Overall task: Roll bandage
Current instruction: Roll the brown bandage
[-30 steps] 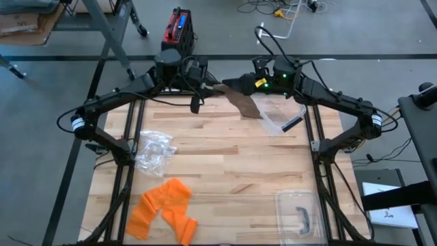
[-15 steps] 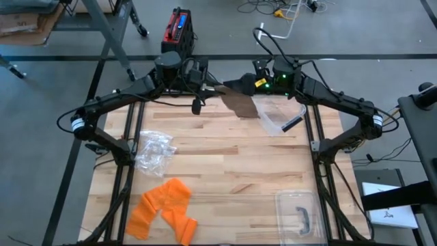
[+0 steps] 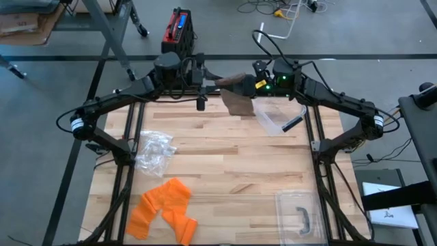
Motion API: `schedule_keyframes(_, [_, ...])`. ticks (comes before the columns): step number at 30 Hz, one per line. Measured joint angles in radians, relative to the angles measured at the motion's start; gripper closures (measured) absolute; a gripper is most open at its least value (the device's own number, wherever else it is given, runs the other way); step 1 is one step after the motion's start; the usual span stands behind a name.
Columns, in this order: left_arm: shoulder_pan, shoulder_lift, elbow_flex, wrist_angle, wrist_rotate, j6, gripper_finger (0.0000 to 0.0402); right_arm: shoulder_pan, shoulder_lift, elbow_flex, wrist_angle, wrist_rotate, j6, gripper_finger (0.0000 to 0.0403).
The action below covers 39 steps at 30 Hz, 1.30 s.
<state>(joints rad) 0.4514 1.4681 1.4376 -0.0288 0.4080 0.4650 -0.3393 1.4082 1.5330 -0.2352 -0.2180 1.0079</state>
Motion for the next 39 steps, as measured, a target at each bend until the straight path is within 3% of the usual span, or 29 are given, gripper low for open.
schedule_keyframes(10, [-0.011, 0.0, 0.0, -0.02, -0.033, 0.067, 0.0316, -0.001, 0.0, 0.0, -0.007, 0.008, -0.005, 0.0174])
schedule_keyframes(26, [-0.034, -0.004, -0.001, -0.09, -0.063, 0.304, 0.0313, 0.0, 0.006, -0.001, -0.086, 0.037, 0.049, 0.0149])
schedule_keyframes(31, [-0.045, 0.0, -0.002, -0.064, -0.134, 0.27, 0.0315, -0.001, 0.009, 0.001, -0.097, 0.06, 0.024, 0.0138])
schedule_keyframes(39, [-0.045, -0.007, -0.003, -0.057, -0.137, 0.203, 0.0317, -0.006, 0.001, 0.002, -0.152, 0.087, -0.062, 0.0114])
